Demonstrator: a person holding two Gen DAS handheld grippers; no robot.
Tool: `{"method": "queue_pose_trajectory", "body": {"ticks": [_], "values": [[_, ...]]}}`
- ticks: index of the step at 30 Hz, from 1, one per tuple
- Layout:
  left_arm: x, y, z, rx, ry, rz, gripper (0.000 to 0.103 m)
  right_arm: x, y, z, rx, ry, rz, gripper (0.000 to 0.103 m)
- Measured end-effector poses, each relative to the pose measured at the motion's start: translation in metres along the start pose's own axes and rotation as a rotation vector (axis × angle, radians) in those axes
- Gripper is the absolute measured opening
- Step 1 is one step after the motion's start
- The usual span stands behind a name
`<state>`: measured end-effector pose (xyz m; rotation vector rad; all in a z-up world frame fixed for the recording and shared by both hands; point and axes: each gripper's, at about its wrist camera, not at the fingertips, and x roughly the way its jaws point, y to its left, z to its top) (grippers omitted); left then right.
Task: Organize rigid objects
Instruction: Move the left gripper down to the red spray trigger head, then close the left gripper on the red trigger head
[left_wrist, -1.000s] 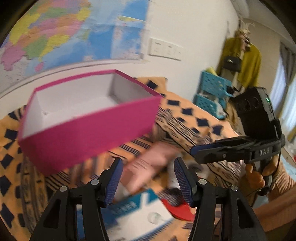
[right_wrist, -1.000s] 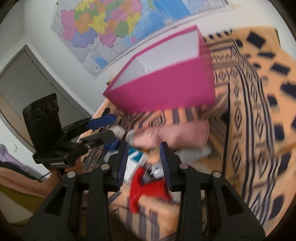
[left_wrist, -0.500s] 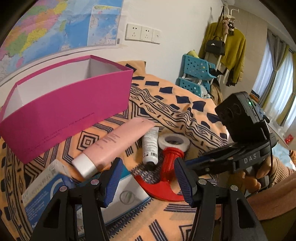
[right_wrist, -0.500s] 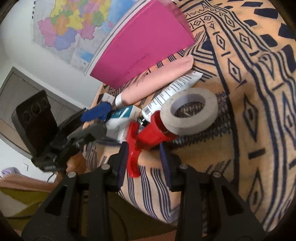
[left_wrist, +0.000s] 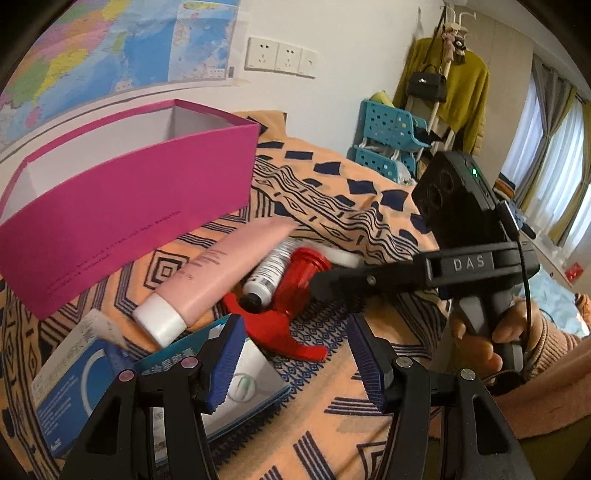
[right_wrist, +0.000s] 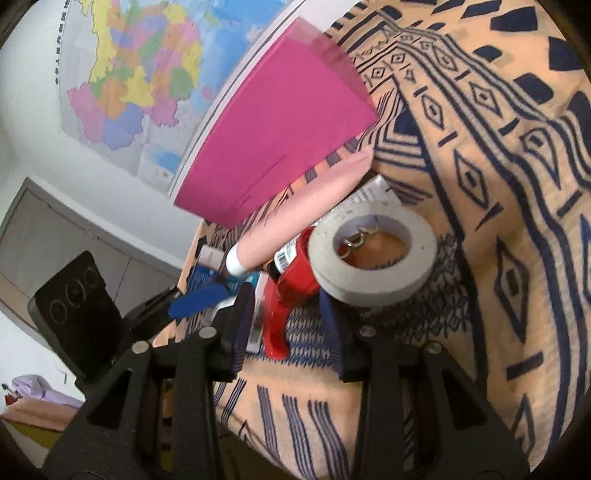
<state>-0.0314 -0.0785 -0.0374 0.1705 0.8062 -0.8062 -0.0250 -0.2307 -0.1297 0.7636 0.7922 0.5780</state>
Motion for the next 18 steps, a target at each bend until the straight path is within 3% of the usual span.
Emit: {"method": "queue_pose_trajectory", "body": {"ticks": [8, 11, 14, 15, 18], "values": [[0.020, -0.003, 0.004, 0.011, 0.036, -0.008, 0.059, 0.000, -0.006, 0.006, 0.009, -0.072, -0.022, 0.038], [0.022, -0.004, 0.004, 0.010, 0.044, -0.008, 0.059, 0.004, -0.006, 0.007, 0.004, -0.072, -0.038, 0.022], [0.020, -0.002, 0.005, 0.002, 0.036, -0.004, 0.059, 0.002, -0.010, 0.007, 0.011, -0.069, 0.009, 0.015], [0.019, -0.002, 0.006, -0.001, 0.031, 0.000, 0.059, 0.001, -0.009, 0.007, 0.001, -0.065, 0.013, 0.007], [0.021, 0.001, 0.010, 0.005, 0.024, 0.014, 0.059, -0.002, -0.005, 0.007, -0.032, -0.053, 0.042, 0.006]]}}
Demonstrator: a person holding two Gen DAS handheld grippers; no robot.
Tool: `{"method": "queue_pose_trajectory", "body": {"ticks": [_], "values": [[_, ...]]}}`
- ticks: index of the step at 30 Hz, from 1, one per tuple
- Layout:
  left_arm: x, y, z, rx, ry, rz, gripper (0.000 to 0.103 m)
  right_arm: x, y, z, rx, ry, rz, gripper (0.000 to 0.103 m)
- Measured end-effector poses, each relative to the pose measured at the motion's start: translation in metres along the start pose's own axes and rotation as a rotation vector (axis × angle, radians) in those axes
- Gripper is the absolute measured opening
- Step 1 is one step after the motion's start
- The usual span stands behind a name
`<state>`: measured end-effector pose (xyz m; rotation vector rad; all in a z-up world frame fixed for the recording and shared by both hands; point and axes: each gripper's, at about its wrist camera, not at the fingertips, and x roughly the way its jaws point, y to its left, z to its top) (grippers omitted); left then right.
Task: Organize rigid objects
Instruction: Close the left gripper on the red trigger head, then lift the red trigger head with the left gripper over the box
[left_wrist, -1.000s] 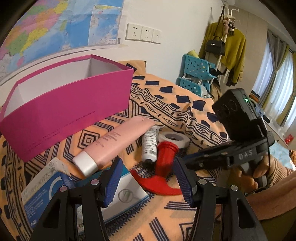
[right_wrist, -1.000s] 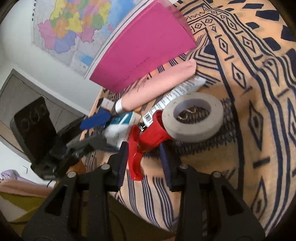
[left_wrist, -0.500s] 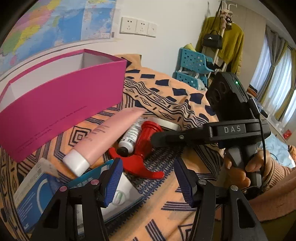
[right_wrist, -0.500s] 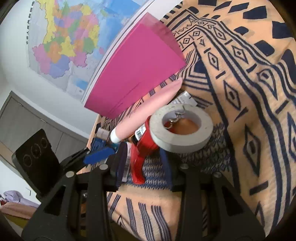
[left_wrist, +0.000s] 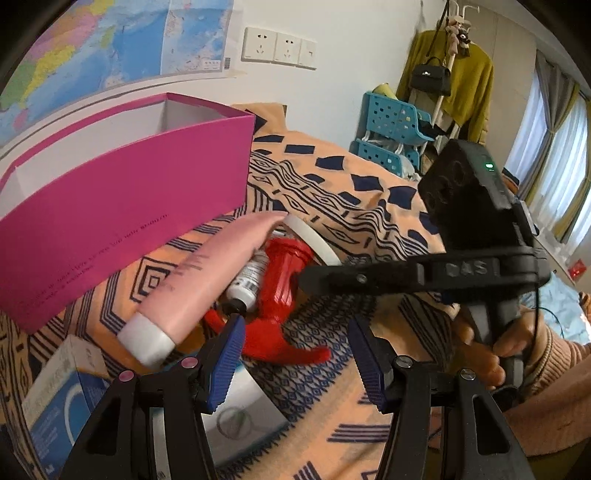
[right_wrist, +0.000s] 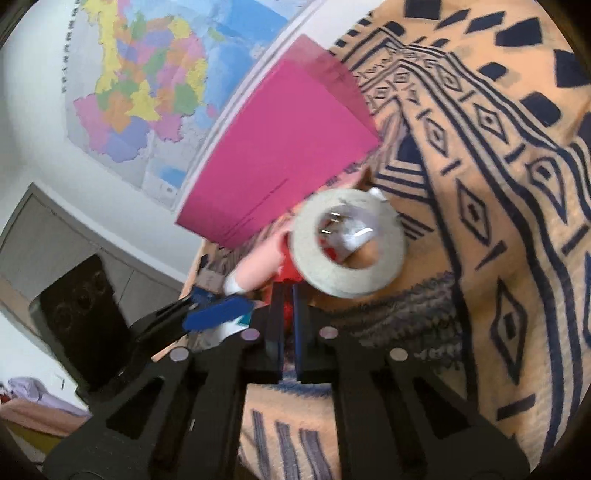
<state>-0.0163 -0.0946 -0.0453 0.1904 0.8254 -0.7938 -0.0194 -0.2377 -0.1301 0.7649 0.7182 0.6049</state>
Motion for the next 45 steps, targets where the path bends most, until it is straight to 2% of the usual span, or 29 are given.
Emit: {"method": "queue_pose_trajectory", "body": {"ticks": [2, 5, 8, 13, 17, 20, 24, 25, 30, 35, 36, 37, 41, 45], "values": [[0.006, -0.001, 0.004, 0.010, 0.003, 0.013, 0.059, 0.001, 0.005, 0.000, -0.029, 0.006, -0.015, 0.006], [0.022, -0.006, 0.008, 0.044, 0.043, 0.075, 0.049, 0.000, 0.005, 0.001, -0.032, 0.003, -0.036, 0.007], [0.032, -0.011, 0.007, 0.077, 0.071, 0.106, 0.044, -0.008, 0.009, 0.002, -0.079, -0.013, -0.092, 0.007], [0.039, -0.018, 0.006, 0.117, 0.092, 0.136, 0.037, -0.026, 0.012, 0.010, -0.121, -0.077, -0.181, 0.008], [0.040, -0.019, 0.004, 0.131, 0.100, 0.141, 0.031, -0.040, -0.003, 0.019, -0.079, -0.101, -0.220, 0.012], [0.040, -0.020, 0.004, 0.126, 0.101, 0.129, 0.025, -0.044, -0.011, 0.020, -0.046, -0.084, -0.214, 0.019], [0.041, -0.019, 0.005, 0.110, 0.098, 0.116, 0.024, -0.027, -0.010, 0.012, -0.020, 0.022, -0.141, 0.044], [0.041, -0.017, 0.006, 0.103, 0.099, 0.107, 0.024, -0.022, -0.011, 0.010, -0.010, 0.039, -0.129, 0.046], [0.040, -0.016, 0.005, 0.088, 0.099, 0.094, 0.024, -0.006, -0.004, 0.012, -0.023, 0.040, -0.110, 0.047], [0.041, -0.015, 0.004, 0.081, 0.100, 0.079, 0.025, 0.008, 0.009, 0.010, -0.105, 0.054, -0.186, 0.047], [0.041, -0.015, 0.004, 0.079, 0.100, 0.077, 0.025, 0.009, 0.009, 0.010, -0.109, 0.053, -0.189, 0.046], [0.041, -0.015, 0.004, 0.076, 0.101, 0.074, 0.025, 0.009, 0.008, 0.011, -0.103, 0.049, -0.192, 0.039], [0.041, -0.015, 0.005, 0.071, 0.103, 0.065, 0.025, 0.003, 0.001, 0.012, -0.052, 0.023, -0.146, 0.037], [0.041, -0.014, 0.008, 0.053, 0.094, 0.044, 0.026, -0.004, 0.019, 0.012, -0.128, 0.003, -0.149, 0.037]]}}
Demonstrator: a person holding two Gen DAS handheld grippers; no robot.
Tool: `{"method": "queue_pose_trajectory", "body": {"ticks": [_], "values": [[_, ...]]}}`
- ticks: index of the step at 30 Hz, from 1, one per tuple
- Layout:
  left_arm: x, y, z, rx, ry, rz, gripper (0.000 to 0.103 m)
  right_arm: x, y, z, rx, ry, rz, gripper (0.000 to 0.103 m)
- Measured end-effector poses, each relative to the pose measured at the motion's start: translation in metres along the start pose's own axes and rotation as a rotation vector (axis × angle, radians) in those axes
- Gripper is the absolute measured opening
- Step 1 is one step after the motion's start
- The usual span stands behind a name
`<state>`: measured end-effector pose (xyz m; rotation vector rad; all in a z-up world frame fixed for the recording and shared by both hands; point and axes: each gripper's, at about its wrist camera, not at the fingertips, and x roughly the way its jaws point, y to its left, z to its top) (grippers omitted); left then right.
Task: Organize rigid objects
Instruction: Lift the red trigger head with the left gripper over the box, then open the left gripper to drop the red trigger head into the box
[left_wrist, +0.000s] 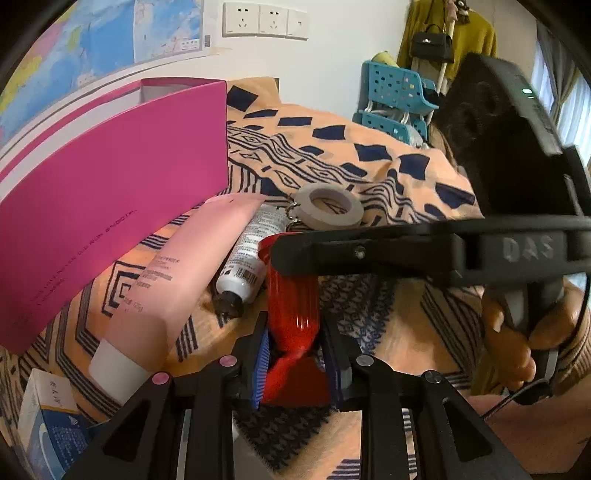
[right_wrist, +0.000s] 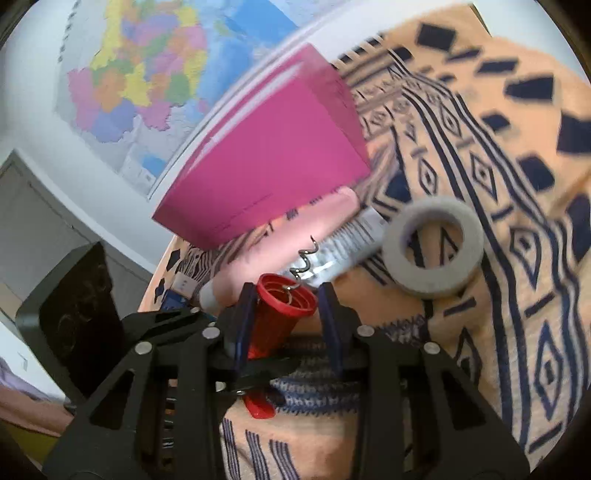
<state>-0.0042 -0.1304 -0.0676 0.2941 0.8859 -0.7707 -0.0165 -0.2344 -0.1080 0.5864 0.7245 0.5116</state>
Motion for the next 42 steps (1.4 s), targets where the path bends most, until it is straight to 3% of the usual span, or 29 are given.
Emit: {"method": "queue_pose_trajectory", "body": {"ticks": [11, 18, 25, 32, 42], "values": [[-0.036, 0.009, 0.022, -0.039, -0.115, 0.009, 0.024, -0.016, 0.038, 0.028, -0.140, -0.059, 0.026, 0.037], [-0.064, 0.027, 0.069, -0.028, -0.215, 0.058, 0.024, -0.024, 0.068, 0.084, -0.261, -0.128, 0.056, 0.037], [-0.069, 0.055, 0.122, -0.057, -0.275, 0.129, 0.024, -0.014, 0.083, 0.149, -0.330, -0.167, 0.050, 0.037], [-0.050, 0.087, 0.152, -0.114, -0.249, 0.159, 0.024, 0.012, 0.081, 0.187, -0.367, -0.127, 0.005, 0.037], [-0.011, 0.115, 0.158, -0.185, -0.146, 0.165, 0.024, 0.055, 0.063, 0.199, -0.403, -0.029, -0.090, 0.037]]}}
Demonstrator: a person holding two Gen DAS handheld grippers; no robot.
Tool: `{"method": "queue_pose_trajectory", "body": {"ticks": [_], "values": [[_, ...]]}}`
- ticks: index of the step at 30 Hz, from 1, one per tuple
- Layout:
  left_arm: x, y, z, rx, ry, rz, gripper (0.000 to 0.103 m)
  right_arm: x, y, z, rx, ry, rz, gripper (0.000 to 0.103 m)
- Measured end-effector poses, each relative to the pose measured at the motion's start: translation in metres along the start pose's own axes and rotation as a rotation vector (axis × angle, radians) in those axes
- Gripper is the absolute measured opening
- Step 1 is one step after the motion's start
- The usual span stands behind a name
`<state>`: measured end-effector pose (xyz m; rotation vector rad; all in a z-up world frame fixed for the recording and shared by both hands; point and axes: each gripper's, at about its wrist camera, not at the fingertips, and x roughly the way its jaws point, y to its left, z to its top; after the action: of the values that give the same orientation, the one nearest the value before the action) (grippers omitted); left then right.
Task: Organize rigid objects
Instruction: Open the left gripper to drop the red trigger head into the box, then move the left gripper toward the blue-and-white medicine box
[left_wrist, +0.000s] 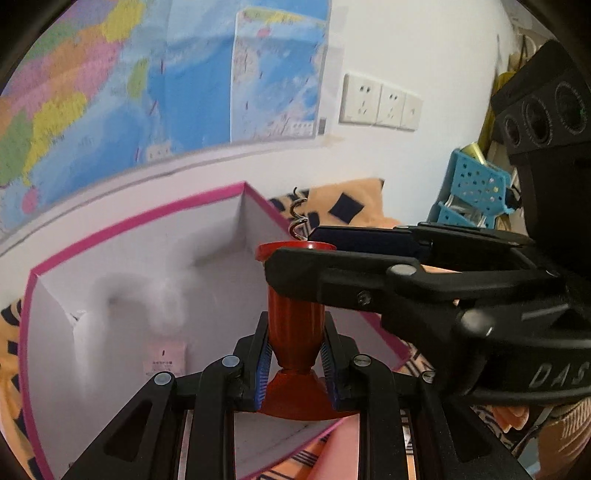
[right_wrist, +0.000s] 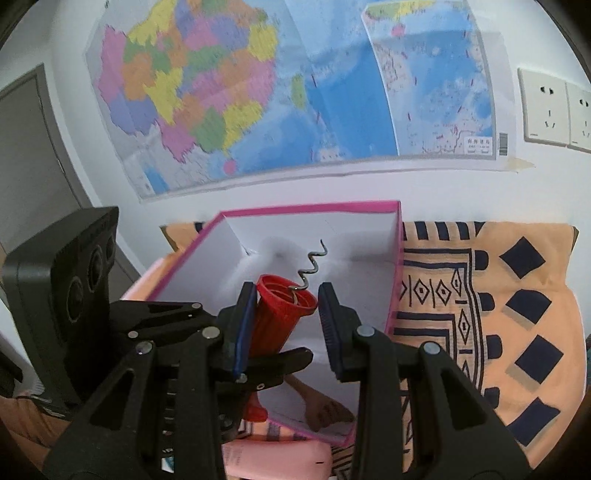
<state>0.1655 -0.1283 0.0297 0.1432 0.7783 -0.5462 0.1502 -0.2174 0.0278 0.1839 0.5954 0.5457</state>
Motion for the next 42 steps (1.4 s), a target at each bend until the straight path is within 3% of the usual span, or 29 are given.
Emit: {"method": "queue_pose_trajectory", "body": {"ticks": [6, 11, 16, 22, 25, 27, 31, 36, 42], "values": [[0.009, 0.006, -0.005, -0.025, 0.038, 0.020, 0.031, 0.021, -0.004, -0.005, -0.022, 0.077, -0.105, 0.038], [0.000, 0.010, -0.010, -0.036, 0.032, 0.047, 0.033, 0.016, -0.007, -0.007, -0.016, 0.069, -0.131, 0.042], [-0.026, 0.016, -0.019, -0.039, -0.023, 0.063, 0.034, -0.008, -0.005, -0.014, 0.025, 0.025, -0.064, 0.042], [-0.081, 0.026, -0.046, -0.029, -0.121, 0.091, 0.044, -0.043, 0.020, -0.039, 0.034, -0.023, 0.094, 0.043], [-0.107, 0.038, -0.065, -0.055, -0.154, 0.101, 0.045, -0.049, 0.039, -0.058, 0.022, -0.009, 0.162, 0.043], [-0.120, 0.047, -0.078, -0.085, -0.167, 0.117, 0.052, -0.048, 0.051, -0.073, 0.015, 0.013, 0.203, 0.043], [-0.138, 0.062, -0.112, -0.133, -0.169, 0.140, 0.055, -0.043, 0.064, -0.100, 0.022, 0.059, 0.249, 0.043], [-0.136, 0.078, -0.157, -0.230, -0.104, 0.174, 0.056, -0.027, 0.071, -0.130, 0.065, 0.136, 0.259, 0.043], [-0.145, 0.089, -0.195, -0.296, -0.083, 0.188, 0.056, -0.010, 0.091, -0.151, 0.050, 0.210, 0.290, 0.043]]}}
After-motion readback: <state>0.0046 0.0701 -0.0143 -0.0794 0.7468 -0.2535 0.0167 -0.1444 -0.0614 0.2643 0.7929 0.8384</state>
